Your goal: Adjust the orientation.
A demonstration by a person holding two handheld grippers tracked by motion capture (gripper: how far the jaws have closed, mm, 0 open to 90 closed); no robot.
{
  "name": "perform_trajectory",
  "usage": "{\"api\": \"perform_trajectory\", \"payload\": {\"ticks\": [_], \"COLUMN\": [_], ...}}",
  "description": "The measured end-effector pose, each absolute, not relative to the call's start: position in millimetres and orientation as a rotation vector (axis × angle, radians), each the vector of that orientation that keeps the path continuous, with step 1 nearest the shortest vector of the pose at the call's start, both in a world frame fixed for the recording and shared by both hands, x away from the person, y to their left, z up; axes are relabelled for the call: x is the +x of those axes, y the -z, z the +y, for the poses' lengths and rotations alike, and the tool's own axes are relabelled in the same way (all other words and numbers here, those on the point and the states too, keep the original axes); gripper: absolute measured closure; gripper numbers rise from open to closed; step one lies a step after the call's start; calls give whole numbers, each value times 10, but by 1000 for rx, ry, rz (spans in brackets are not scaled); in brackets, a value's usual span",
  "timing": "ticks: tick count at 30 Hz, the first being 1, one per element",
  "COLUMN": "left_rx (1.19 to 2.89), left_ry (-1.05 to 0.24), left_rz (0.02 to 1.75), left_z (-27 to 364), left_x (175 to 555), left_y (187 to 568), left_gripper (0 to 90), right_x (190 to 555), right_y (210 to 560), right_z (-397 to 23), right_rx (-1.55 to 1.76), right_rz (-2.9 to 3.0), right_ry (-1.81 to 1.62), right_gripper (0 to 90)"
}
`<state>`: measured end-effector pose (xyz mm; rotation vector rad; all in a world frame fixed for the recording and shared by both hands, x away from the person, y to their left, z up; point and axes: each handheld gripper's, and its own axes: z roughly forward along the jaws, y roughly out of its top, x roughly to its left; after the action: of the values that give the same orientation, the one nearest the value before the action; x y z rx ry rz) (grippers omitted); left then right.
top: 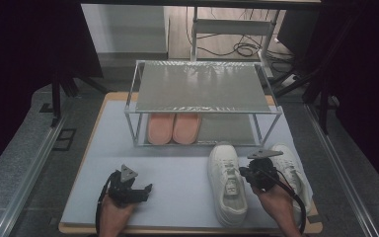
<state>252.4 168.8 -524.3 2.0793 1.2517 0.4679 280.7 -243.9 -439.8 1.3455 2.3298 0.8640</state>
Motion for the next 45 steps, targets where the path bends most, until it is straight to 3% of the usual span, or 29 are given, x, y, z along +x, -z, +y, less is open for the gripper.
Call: {"api": "perform_trajectory", "payload": {"ticks": [11,42,45], "left_rx": [2082,2082,2082], "left_ry": [-468,-468,-468], "left_rz": [1251,1250,1250], "left_z": [1689,1689,1689], "left_x": [2524,2524,2523], "left_y": [5242,5243,5243], "left_gripper": [131,131,131], "right_x": [2948,3018,2990], "right_y": [4613,4756,4718], "right_z": [-2370,-1891,-1913], "right_rx": [1454,1043,1023], "right_rz": [2300,2572,2558], "right_ry": [-720,-1108,-1086], "right_gripper": [900,900,865]}}
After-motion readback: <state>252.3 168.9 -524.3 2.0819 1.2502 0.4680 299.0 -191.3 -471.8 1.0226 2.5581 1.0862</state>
